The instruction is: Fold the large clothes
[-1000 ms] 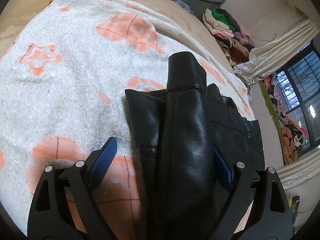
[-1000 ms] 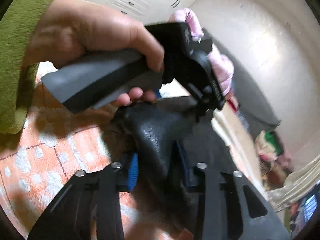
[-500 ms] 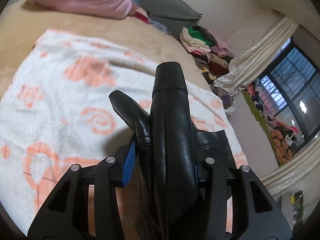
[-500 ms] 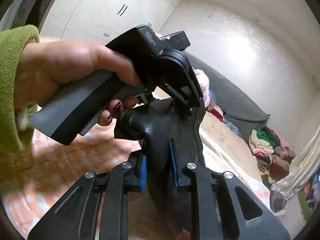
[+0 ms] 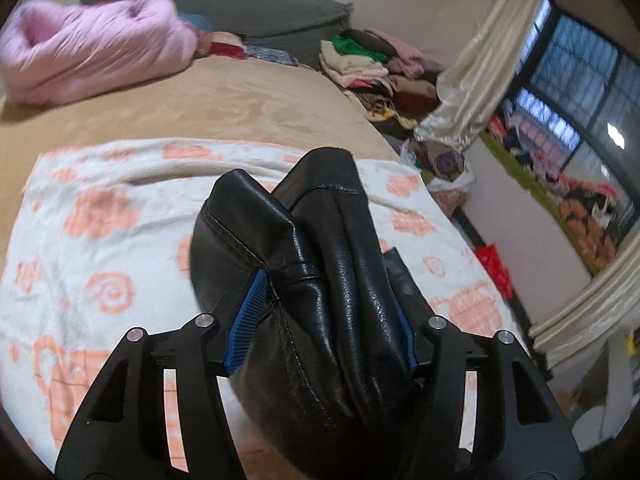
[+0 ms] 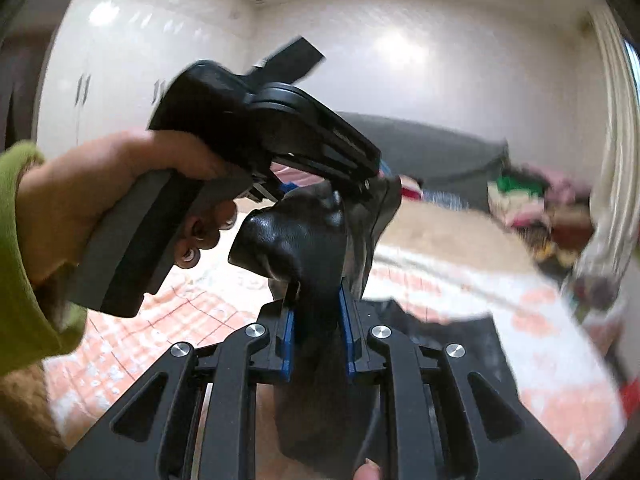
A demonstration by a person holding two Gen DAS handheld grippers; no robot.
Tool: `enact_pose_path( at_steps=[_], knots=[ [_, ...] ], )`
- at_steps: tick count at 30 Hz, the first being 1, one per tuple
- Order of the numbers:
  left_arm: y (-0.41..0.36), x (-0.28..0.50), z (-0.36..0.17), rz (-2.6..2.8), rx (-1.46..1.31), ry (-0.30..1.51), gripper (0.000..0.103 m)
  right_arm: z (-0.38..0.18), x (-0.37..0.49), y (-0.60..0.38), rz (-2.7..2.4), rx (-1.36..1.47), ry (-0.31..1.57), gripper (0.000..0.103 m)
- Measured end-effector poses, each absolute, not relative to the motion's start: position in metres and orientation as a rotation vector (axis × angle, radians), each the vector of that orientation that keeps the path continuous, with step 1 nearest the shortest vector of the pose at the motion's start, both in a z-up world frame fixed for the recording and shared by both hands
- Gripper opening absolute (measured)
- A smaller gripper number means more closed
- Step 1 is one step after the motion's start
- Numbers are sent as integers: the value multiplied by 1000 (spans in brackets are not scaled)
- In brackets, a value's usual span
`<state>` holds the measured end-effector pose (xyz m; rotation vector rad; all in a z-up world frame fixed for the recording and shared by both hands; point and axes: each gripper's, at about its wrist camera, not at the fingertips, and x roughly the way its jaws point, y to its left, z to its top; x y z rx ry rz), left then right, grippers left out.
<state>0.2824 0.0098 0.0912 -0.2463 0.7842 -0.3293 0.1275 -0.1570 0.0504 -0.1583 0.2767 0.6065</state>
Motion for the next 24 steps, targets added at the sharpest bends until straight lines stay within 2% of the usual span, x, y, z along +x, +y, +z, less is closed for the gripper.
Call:
enact_pose_path(
  at_steps=[6, 11, 14, 18, 20, 21, 22, 23, 24],
  knots=[
    [-55, 295, 85, -373, -151, 814, 53, 37, 136, -211, 565, -24, 347, 14],
    [-73, 297, 83, -434, -200, 799, 54, 18, 154, -250, 500, 103, 459, 14],
    [-69, 286, 75, -420, -176, 777, 56, -5, 173, -284, 443, 261, 616, 14],
    [-51, 272, 31, -331, -136, 855, 59, -41, 194, -326, 470, 559, 802, 16],
    [-47, 267, 5, -312, -118, 905, 61, -54, 202, -338, 474, 665, 869, 22],
    [-46, 265, -10, -307, -113, 936, 61, -58, 204, -342, 462, 692, 889, 41],
    [-46, 264, -22, -319, -121, 967, 61, -60, 206, -342, 458, 690, 907, 54],
    [-44, 263, -30, -320, -134, 977, 61, -58, 207, -341, 470, 689, 912, 56],
    [-43, 263, -34, -299, -132, 969, 62, -51, 212, -340, 479, 687, 915, 66]
  ],
)
